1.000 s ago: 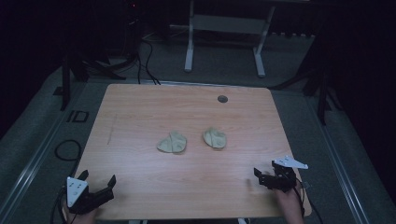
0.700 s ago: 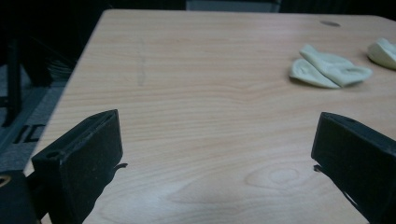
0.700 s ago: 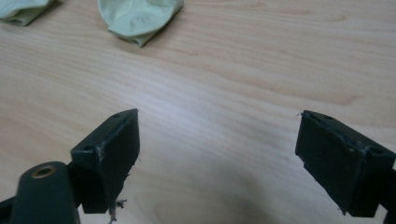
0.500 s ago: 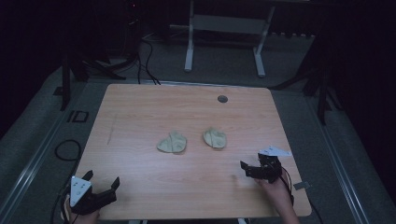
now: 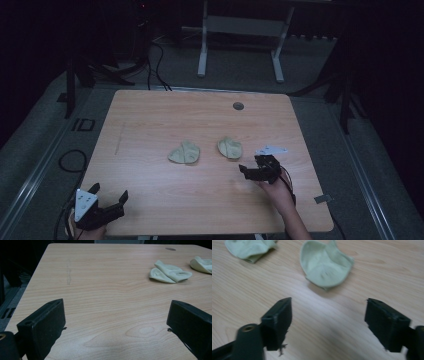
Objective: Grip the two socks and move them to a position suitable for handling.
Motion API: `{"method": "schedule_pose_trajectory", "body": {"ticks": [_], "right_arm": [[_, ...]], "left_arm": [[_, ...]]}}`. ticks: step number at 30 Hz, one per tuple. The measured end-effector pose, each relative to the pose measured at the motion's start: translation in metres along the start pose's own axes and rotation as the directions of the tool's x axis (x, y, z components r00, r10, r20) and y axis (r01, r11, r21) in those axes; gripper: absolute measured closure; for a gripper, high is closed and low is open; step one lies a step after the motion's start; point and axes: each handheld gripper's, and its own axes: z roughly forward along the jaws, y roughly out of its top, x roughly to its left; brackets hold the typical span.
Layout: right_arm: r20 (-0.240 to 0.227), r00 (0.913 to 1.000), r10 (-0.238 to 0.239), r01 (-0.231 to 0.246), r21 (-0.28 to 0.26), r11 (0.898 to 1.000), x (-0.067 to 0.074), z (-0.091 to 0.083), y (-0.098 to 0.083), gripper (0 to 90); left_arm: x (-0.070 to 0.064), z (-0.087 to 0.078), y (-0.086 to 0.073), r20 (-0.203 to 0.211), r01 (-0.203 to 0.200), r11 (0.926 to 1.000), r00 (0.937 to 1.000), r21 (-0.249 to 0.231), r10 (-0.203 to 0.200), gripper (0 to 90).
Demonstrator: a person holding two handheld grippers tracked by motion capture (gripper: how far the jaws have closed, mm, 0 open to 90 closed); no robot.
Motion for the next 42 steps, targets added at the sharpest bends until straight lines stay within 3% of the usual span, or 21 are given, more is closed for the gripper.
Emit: {"method": "schedule_pose_trajectory", "body": {"ticks": [1,4,6,9,18,23,25,31,33,34,37,39,40,42], "right_arm": [[-0.009,1.0000,-0.005,0.005,0.004,1.000,0.004,0.006,0.006,29.1],[-0.013,0.9999,-0.007,0.007,0.005,1.000,0.008,0.013,0.014,31.4],[-0.011,0.9998,-0.017,0.017,0.006,1.000,0.012,0.021,0.024,38.1],[0.001,0.9996,-0.030,0.030,0.007,1.000,0.016,0.031,0.036,42.6],[0.031,0.9992,-0.024,0.023,0.018,1.000,0.014,0.061,0.063,43.7],[0.052,0.9982,-0.028,0.027,0.035,0.999,0.013,0.077,0.067,40.4],[0.083,0.9962,-0.029,0.025,0.049,0.998,0.013,0.086,0.067,40.0],[0.076,0.9970,-0.016,0.011,0.072,0.997,0.015,0.100,0.062,35.8],[0.117,0.9892,-0.089,0.079,0.082,0.993,0.023,0.105,0.056,36.3],[0.117,0.9892,-0.089,0.079,0.082,0.993,0.023,0.105,0.056,36.3],[0.120,0.9885,-0.092,0.085,0.067,0.994,0.024,0.104,0.054,39.6],[0.121,0.9883,-0.093,0.085,0.070,0.994,0.025,0.103,0.054,49.9],[0.121,0.9883,-0.093,0.085,0.070,0.994,0.025,0.103,0.054,49.9],[0.131,0.9843,-0.119,0.109,0.082,0.991,0.027,0.101,0.054,60.3]], "left_arm": [[-0.001,0.000,0.000,0.004,-0.003,1.0000,1.0000,0.000,0.003,2.1],[-0.001,0.001,0.000,0.003,-0.008,1.0000,1.0000,0.003,0.008,2.1],[-0.004,0.001,0.000,-0.009,-0.047,0.9989,0.9989,0.006,0.047,2.1],[-0.005,0.001,0.000,-0.002,-0.054,0.9985,0.9985,0.007,0.054,2.1],[-0.002,-0.003,-0.002,-0.009,-0.046,0.9989,0.9989,0.009,0.046,2.1],[0.000,-0.005,-0.002,-0.015,-0.039,0.9993,0.9991,0.002,0.039,2.1],[0.000,-0.005,-0.002,-0.013,-0.036,0.9993,0.9993,0.005,0.036,2.1],[-0.001,-0.004,-0.003,-0.008,-0.039,0.9992,0.9992,0.010,0.039,2.1],[0.000,-0.004,-0.003,-0.007,-0.037,0.9993,0.9993,0.009,0.038,2.1],[0.000,-0.004,-0.003,-0.006,-0.037,0.9993,0.9993,0.011,0.037,2.1],[0.001,-0.003,-0.003,-0.006,-0.029,0.9995,0.9996,0.010,0.029,2.1],[0.001,-0.003,-0.003,-0.004,-0.029,0.9995,0.9996,0.011,0.029,2.1],[0.001,-0.003,-0.003,-0.004,-0.029,0.9995,0.9996,0.011,0.029,2.1],[0.000,-0.002,-0.003,-0.003,-0.030,0.9995,0.9995,0.012,0.030,2.1]]}}
